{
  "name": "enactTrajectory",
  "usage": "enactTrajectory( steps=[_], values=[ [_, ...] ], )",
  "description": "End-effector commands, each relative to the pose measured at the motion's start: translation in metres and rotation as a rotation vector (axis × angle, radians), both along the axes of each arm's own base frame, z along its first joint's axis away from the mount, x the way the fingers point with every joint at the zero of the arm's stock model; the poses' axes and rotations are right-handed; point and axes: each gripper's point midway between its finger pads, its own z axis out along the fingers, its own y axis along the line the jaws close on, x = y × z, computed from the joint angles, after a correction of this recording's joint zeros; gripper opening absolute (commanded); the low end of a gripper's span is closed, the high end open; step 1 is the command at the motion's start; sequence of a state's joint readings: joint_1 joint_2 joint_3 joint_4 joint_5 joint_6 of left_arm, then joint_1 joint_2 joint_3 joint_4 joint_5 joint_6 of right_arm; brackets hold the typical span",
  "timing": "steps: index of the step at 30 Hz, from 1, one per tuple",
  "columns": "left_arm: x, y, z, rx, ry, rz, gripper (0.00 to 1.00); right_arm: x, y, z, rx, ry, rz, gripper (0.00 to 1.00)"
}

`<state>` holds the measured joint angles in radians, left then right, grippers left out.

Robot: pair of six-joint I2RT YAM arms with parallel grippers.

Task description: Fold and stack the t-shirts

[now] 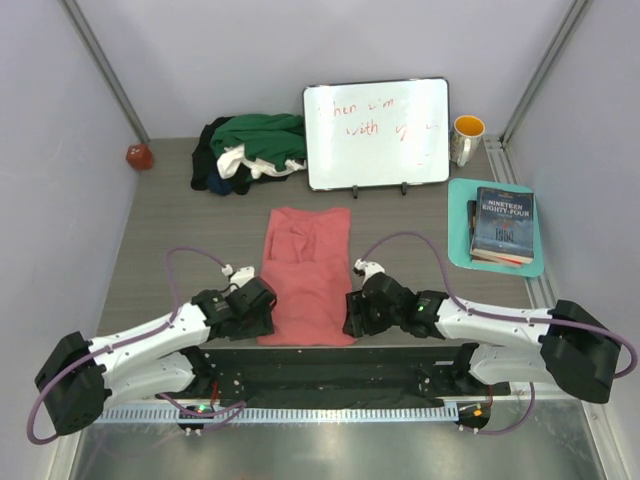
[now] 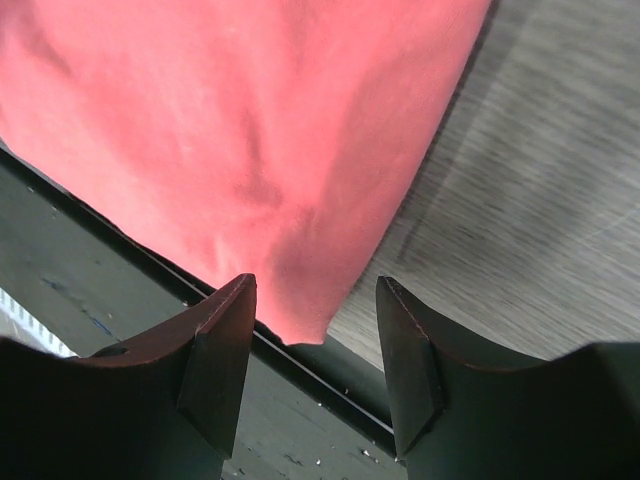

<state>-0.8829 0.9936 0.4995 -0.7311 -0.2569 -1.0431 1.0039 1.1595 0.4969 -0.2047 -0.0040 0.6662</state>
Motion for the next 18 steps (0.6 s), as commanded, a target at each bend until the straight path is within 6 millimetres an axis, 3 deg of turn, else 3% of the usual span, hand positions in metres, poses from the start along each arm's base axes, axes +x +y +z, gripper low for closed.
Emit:
enactTrajectory(
  steps=[1, 11, 14, 16, 18],
  values=[
    [0.001, -0.009, -0.006, -0.040, 0.004, -0.003, 0.59, -0.005, 0.009, -0.009, 0.045, 0.031, 0.018, 0.57],
    [-0.013, -0.011, -0.029, -0.085, 0.061, -0.005, 0.60, -0.015, 0.010, -0.029, 0.039, 0.091, 0.043, 0.57],
    [-0.013, -0.014, -0.028, -0.086, 0.070, -0.014, 0.57, -0.016, 0.013, -0.032, 0.034, 0.105, 0.059, 0.53],
    [-0.012, -0.016, -0.028, -0.085, 0.070, -0.026, 0.49, -0.017, 0.014, -0.033, 0.035, 0.110, 0.065, 0.43],
    [-0.010, -0.018, -0.027, -0.086, 0.068, -0.034, 0.41, -0.018, 0.015, -0.035, 0.027, 0.119, 0.073, 0.41]
  ],
)
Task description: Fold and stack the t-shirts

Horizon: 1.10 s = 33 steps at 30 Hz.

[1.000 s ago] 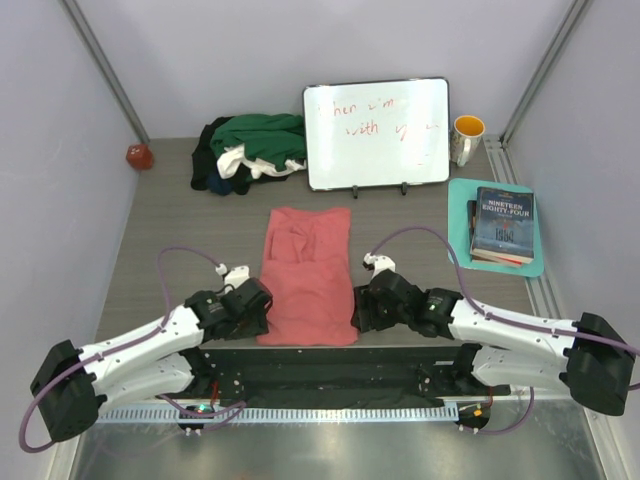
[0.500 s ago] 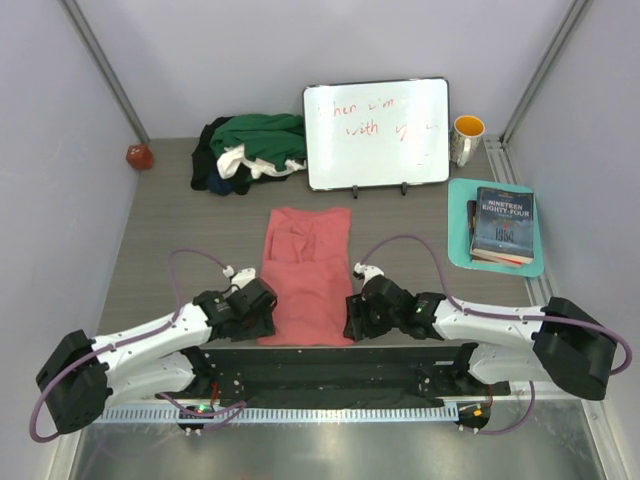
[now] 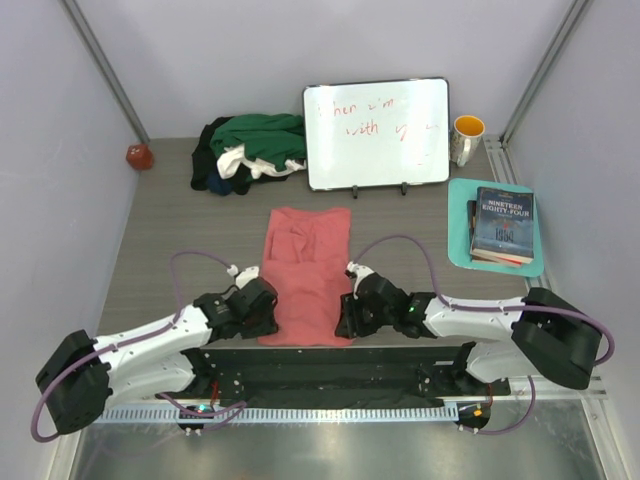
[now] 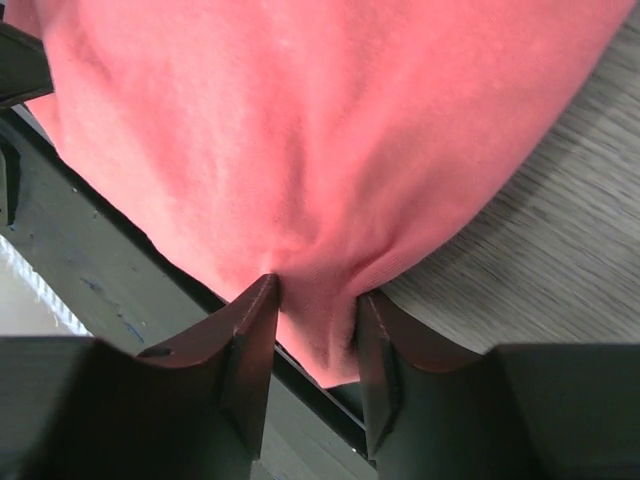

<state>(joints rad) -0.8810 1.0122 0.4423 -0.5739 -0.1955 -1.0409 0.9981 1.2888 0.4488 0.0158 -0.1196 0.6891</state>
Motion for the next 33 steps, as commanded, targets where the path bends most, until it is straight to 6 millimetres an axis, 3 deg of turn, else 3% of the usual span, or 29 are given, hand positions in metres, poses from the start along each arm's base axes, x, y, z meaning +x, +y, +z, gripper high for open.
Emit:
enactTrajectory(
  steps=[1, 3, 4, 6, 7, 8, 14, 19, 23, 28, 33],
  values=[
    [-0.014, 0.001, -0.018, 0.015, 0.081, -0.018, 0.40, -0.011, -0.008, -0.018, -0.063, 0.054, 0.026, 0.37],
    [-0.014, -0.001, -0.019, 0.010, 0.088, -0.024, 0.33, -0.011, -0.007, -0.019, -0.062, 0.059, 0.030, 0.35],
    [-0.014, -0.002, -0.020, 0.016, 0.095, -0.030, 0.29, -0.010, -0.007, -0.019, -0.062, 0.058, 0.029, 0.22],
    [-0.013, -0.004, -0.019, 0.018, 0.099, -0.033, 0.13, -0.011, -0.007, -0.019, -0.065, 0.060, 0.031, 0.12],
    [-0.013, -0.003, -0.020, 0.028, 0.104, -0.034, 0.08, -0.010, -0.007, -0.019, -0.065, 0.060, 0.027, 0.01],
    [-0.013, -0.003, -0.019, 0.031, 0.104, -0.036, 0.00, -0.011, -0.008, -0.020, -0.069, 0.060, 0.027, 0.01],
    [-0.006, 0.006, -0.003, 0.087, 0.069, -0.035, 0.00, -0.004, -0.006, -0.004, -0.051, 0.027, 0.013, 0.01],
    [0.013, 0.021, 0.039, 0.171, -0.031, 0.004, 0.00, 0.013, 0.002, 0.035, -0.017, -0.058, -0.014, 0.01],
    [0.030, 0.020, 0.077, 0.166, -0.123, 0.023, 0.00, 0.029, 0.009, 0.072, 0.002, -0.137, -0.028, 0.01],
    [0.047, 0.023, 0.093, 0.191, -0.162, 0.040, 0.00, 0.040, 0.010, 0.092, -0.008, -0.179, -0.024, 0.01],
    [0.079, 0.035, 0.112, 0.253, -0.185, 0.097, 0.00, 0.076, -0.003, 0.112, -0.062, -0.266, -0.096, 0.01]
  ],
)
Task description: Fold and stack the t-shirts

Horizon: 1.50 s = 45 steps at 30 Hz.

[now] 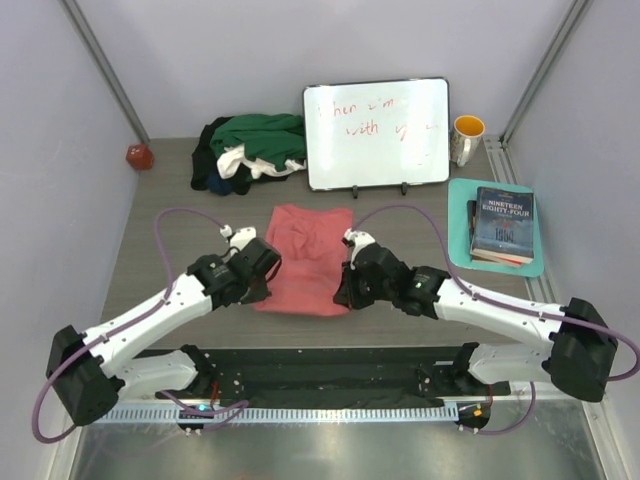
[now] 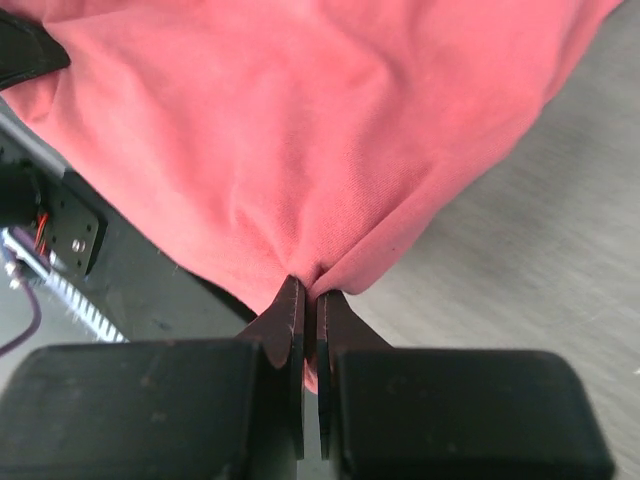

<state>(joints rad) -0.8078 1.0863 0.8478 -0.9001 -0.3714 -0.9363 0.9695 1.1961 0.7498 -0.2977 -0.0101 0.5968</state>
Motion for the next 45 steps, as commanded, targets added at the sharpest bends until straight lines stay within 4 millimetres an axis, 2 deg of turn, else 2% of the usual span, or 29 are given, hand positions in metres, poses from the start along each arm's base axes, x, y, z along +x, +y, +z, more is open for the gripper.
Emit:
enactTrajectory(
  steps=[1, 2, 4, 5, 6, 7, 8, 10, 11, 13, 15, 16, 17, 22, 24, 25, 26, 27, 30, 32, 33, 34, 39, 40, 43, 44, 45],
  values=[
    [0.031, 0.022, 0.017, 0.117, -0.045, 0.052, 0.00, 0.036, -0.017, 0.023, -0.061, -0.104, -0.068, 0.01],
    [0.043, 0.024, 0.026, 0.111, -0.065, 0.075, 0.00, 0.044, -0.019, 0.029, -0.055, -0.114, -0.084, 0.01],
    [0.057, 0.022, 0.028, 0.138, -0.072, 0.066, 0.00, 0.061, -0.031, 0.031, -0.062, -0.117, -0.124, 0.01],
    [0.068, 0.022, 0.037, 0.134, -0.093, 0.078, 0.00, 0.068, -0.032, 0.035, -0.057, -0.122, -0.130, 0.01],
    [0.076, 0.021, 0.039, 0.144, -0.095, 0.078, 0.00, 0.077, -0.038, 0.034, -0.070, -0.124, -0.147, 0.01],
    [0.083, 0.020, 0.034, 0.173, -0.076, 0.070, 0.00, 0.082, -0.040, 0.034, -0.077, -0.128, -0.155, 0.01],
    [0.095, 0.019, 0.043, 0.165, -0.091, 0.085, 0.00, 0.088, -0.039, 0.040, -0.072, -0.139, -0.163, 0.01],
    [0.108, 0.016, 0.045, 0.173, -0.089, 0.080, 0.00, 0.101, -0.041, 0.038, -0.093, -0.143, -0.176, 0.01],
    [0.120, 0.012, 0.046, 0.186, -0.087, 0.074, 0.00, 0.108, -0.039, 0.046, -0.088, -0.161, -0.183, 0.01],
    [0.136, 0.006, 0.052, 0.184, -0.105, 0.071, 0.00, 0.120, -0.039, 0.040, -0.119, -0.161, -0.186, 0.01],
    [0.148, 0.004, 0.041, 0.213, -0.075, 0.066, 0.00, 0.132, -0.034, 0.044, -0.125, -0.169, -0.190, 0.01],
    [0.156, 0.001, 0.046, 0.207, -0.087, 0.071, 0.00, 0.137, -0.034, 0.043, -0.130, -0.169, -0.190, 0.01],
    [0.162, 0.001, 0.036, 0.227, -0.065, 0.070, 0.00, 0.144, -0.030, 0.041, -0.138, -0.166, -0.189, 0.01],
    [0.185, -0.004, 0.027, 0.222, -0.053, 0.073, 0.00, 0.172, -0.025, 0.040, -0.158, -0.170, -0.201, 0.01],
    [0.193, -0.005, 0.017, 0.240, -0.034, 0.066, 0.00, 0.182, -0.027, 0.028, -0.180, -0.150, -0.216, 0.01],
    [0.200, -0.006, 0.019, 0.234, -0.042, 0.069, 0.00, 0.186, -0.027, 0.028, -0.180, -0.149, -0.225, 0.01],
    [0.204, -0.007, 0.018, 0.234, -0.044, 0.070, 0.00, 0.191, -0.029, 0.018, -0.191, -0.129, -0.236, 0.01],
    [0.209, -0.008, 0.010, 0.248, -0.027, 0.062, 0.00, 0.193, -0.030, 0.015, -0.192, -0.119, -0.238, 0.01],
    [0.229, -0.014, 0.017, 0.226, -0.045, 0.062, 0.00, 0.201, -0.027, 0.007, -0.196, -0.105, -0.246, 0.01],
    [0.235, -0.017, 0.008, 0.227, -0.019, 0.053, 0.00, 0.206, -0.027, 0.007, -0.194, -0.114, -0.260, 0.01],
    [0.242, -0.021, 0.013, 0.219, -0.036, 0.049, 0.00, 0.210, -0.028, 0.005, -0.198, -0.117, -0.268, 0.01],
    [0.245, -0.021, 0.006, 0.228, -0.023, 0.049, 0.00, 0.210, -0.028, 0.004, -0.202, -0.119, -0.271, 0.01],
    [0.265, -0.030, 0.003, 0.218, -0.029, 0.033, 0.01, 0.224, -0.028, -0.001, -0.208, -0.136, -0.289, 0.01],
    [0.267, -0.031, -0.006, 0.227, -0.010, 0.021, 0.00, 0.225, -0.028, -0.001, -0.210, -0.139, -0.293, 0.02],
    [0.275, -0.039, -0.010, 0.214, -0.008, -0.011, 0.07, 0.234, -0.032, -0.006, -0.219, -0.139, -0.330, 0.13],
    [0.277, -0.041, -0.014, 0.209, -0.007, -0.022, 0.18, 0.238, -0.033, -0.006, -0.212, -0.146, -0.344, 0.23],
    [0.279, -0.045, -0.017, 0.199, -0.004, -0.038, 0.22, 0.241, -0.035, -0.005, -0.207, -0.149, -0.364, 0.27]
  ],
)
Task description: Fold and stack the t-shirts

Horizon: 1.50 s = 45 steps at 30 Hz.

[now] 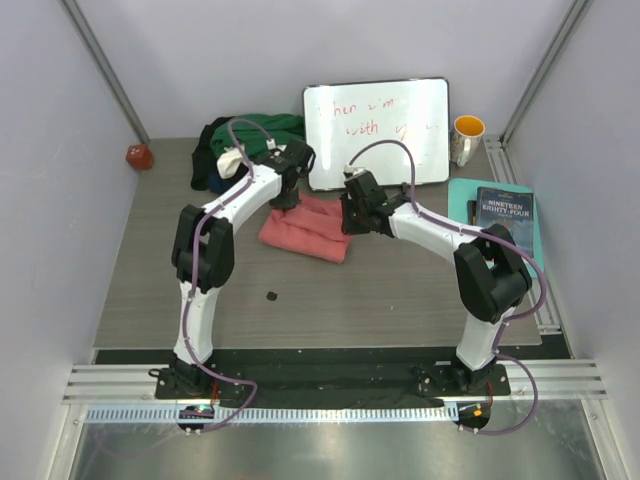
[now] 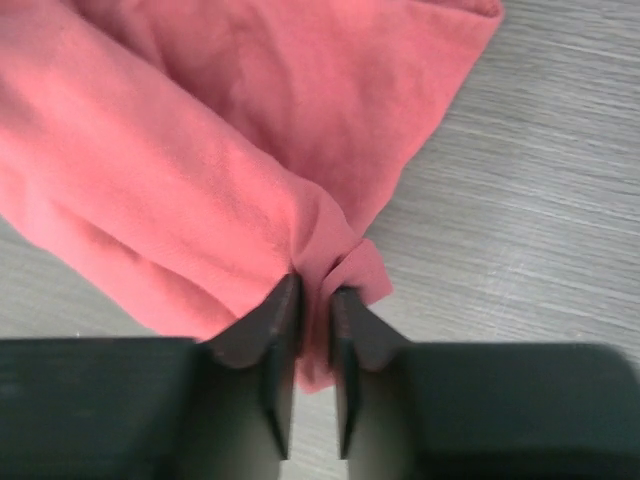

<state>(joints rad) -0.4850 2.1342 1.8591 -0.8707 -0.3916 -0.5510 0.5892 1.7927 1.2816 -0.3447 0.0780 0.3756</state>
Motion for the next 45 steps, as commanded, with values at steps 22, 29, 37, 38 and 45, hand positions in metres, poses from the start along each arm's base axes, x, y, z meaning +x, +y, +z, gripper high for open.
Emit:
enactTrajectory(
  steps=[22, 29, 37, 38, 45],
  values=[
    [0.080, -0.015, 0.018, -0.092, -0.148, -0.020, 0.52, 0.103, -0.015, 0.064, 0.196, -0.274, -0.304, 0.31],
    [0.068, 0.011, 0.041, -0.038, -0.184, 0.065, 0.50, 0.096, -0.024, 0.103, 0.138, -0.322, -0.242, 0.31],
    [0.025, 0.041, 0.060, -0.052, -0.201, 0.152, 0.49, 0.052, -0.036, 0.100, 0.120, -0.282, -0.162, 0.34],
    [0.019, 0.045, 0.075, -0.060, -0.235, 0.163, 0.49, 0.052, -0.033, 0.098, 0.131, -0.281, -0.154, 0.35],
    [0.002, 0.068, 0.116, -0.017, -0.326, 0.192, 0.50, 0.050, -0.003, 0.069, 0.167, -0.191, -0.034, 0.27]
  ],
)
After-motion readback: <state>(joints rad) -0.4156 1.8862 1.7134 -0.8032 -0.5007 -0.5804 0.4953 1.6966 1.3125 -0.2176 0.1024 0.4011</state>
